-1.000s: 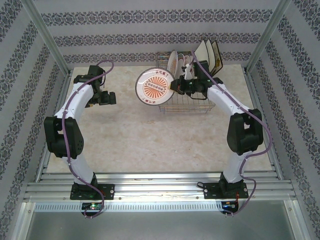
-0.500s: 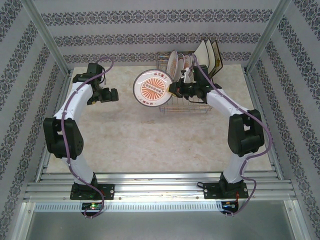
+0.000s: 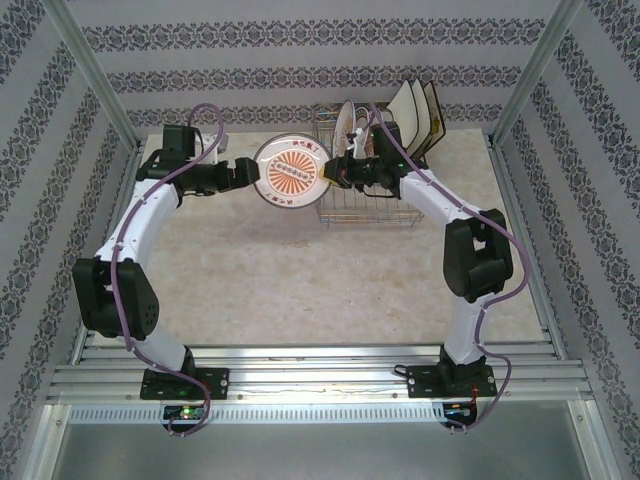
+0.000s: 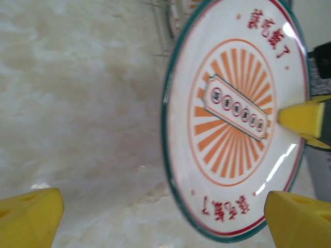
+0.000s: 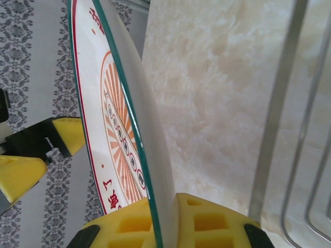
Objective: Unload the plates from the dish rack
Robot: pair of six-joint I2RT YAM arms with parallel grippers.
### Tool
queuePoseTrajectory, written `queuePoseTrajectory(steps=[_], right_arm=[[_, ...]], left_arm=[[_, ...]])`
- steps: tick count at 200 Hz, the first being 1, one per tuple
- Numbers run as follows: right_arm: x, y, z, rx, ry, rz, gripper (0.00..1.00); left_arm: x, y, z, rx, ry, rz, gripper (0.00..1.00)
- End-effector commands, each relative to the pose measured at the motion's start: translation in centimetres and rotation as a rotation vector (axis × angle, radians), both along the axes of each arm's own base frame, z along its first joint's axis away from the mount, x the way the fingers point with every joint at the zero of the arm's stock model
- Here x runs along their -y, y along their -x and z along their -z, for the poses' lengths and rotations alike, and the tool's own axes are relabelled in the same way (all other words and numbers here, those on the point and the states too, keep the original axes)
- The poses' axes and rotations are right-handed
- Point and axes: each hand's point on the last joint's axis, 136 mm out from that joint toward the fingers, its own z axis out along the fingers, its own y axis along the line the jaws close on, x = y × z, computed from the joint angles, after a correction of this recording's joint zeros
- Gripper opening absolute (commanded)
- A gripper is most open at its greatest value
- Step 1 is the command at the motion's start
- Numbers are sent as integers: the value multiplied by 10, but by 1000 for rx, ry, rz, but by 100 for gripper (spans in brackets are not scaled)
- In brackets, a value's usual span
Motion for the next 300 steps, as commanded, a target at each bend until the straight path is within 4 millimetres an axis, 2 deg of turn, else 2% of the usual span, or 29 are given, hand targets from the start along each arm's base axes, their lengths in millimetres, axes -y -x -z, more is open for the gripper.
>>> queuePoseTrajectory(steps=[1, 38, 83, 119, 129, 148, 191, 211, 220, 239, 250, 263, 267, 300], right_arm=[[-16, 3, -35, 71, -70, -69, 0], [-24, 6, -39, 73, -84, -97, 0], [-28, 7, -38, 66, -90, -106, 0], [-30, 8, -33, 61, -82, -114, 0], [-32, 10, -31, 64, -74, -120, 0], [-33, 12, -27, 61, -64, -120, 0], [-26, 15, -26, 72, -27, -94, 0], [-22, 14, -25, 76, -5, -81, 13], [-20, 14, -23, 73, 8, -76, 26], [-19, 16, -23, 80, 28, -76, 64], [-18, 20, -24, 91, 53, -74, 77], [-16, 22, -27, 108, 73, -72, 87], [-15, 22, -26, 109, 80, -68, 97], [-5, 23, -23, 122, 149, -46, 98]], left_arm=[[14, -11, -18, 66, 135, 50, 100], [16, -20, -6, 40, 162, 44, 99], [18, -24, 0, 17, 177, 49, 59], [17, -23, 6, -6, 180, 41, 39], [17, -22, 8, -15, 183, 40, 28], [17, -22, 10, -24, 188, 34, 0], [18, -18, 3, -8, 204, 29, 0], [18, -17, 7, -13, 207, 23, 0], [18, -17, 8, -16, 209, 20, 0], [17, -16, 6, -16, 211, 6, 0], [15, -15, 1, 5, 207, -1, 0], [13, -15, -3, 18, 196, -10, 0], [14, -14, -4, 20, 196, -9, 0], [13, -13, -6, 27, 202, -11, 0]])
